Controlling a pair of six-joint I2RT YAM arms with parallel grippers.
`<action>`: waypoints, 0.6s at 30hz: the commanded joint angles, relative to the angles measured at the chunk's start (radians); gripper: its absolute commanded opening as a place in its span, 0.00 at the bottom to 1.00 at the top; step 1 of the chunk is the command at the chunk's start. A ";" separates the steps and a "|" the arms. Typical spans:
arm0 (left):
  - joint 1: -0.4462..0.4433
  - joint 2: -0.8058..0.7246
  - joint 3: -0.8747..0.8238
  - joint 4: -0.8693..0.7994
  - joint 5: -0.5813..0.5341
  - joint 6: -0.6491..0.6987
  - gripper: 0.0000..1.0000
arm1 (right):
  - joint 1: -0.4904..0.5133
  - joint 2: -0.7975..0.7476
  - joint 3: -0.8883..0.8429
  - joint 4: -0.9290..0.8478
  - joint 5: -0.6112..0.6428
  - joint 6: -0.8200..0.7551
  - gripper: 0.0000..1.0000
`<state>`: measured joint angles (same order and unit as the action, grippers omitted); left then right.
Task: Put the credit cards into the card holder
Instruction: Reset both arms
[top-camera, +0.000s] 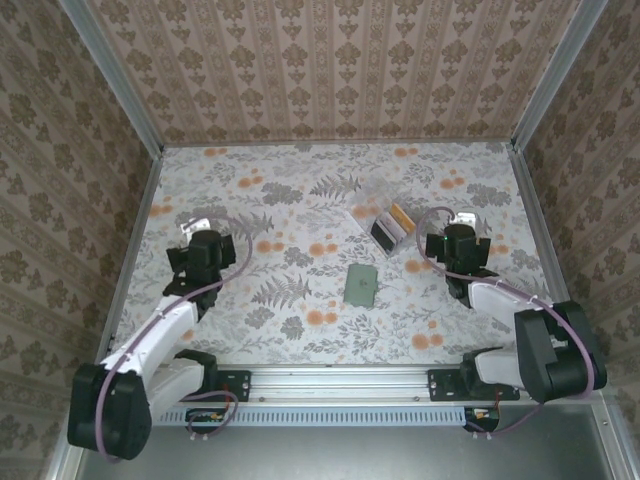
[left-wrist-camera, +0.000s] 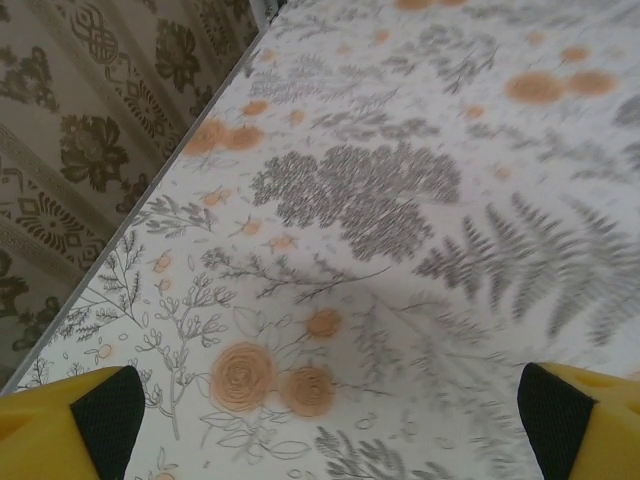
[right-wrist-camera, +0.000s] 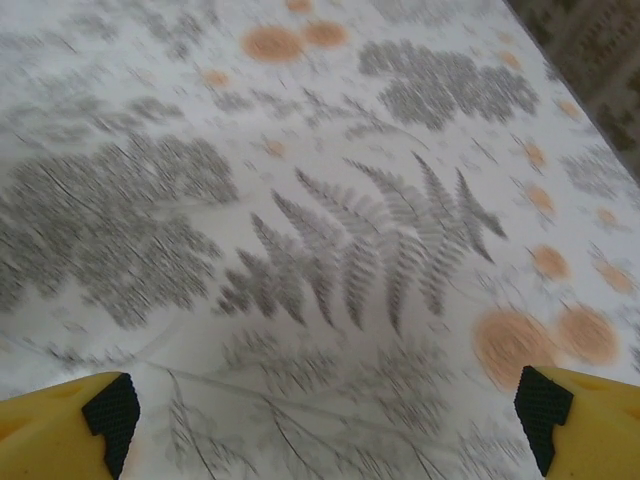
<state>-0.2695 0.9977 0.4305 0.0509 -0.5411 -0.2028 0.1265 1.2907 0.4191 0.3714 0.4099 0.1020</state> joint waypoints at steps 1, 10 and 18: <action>0.065 0.070 -0.084 0.343 0.086 0.160 1.00 | -0.058 0.034 -0.036 0.332 -0.137 -0.062 1.00; 0.169 0.403 -0.037 0.713 0.328 0.279 1.00 | -0.101 0.240 -0.028 0.521 -0.245 -0.046 1.00; 0.260 0.530 -0.047 0.829 0.442 0.207 1.00 | -0.090 0.235 -0.026 0.506 -0.229 -0.052 1.00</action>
<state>-0.0139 1.5391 0.3634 0.8188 -0.1558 0.0193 0.0277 1.5326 0.3889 0.8345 0.1936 0.0700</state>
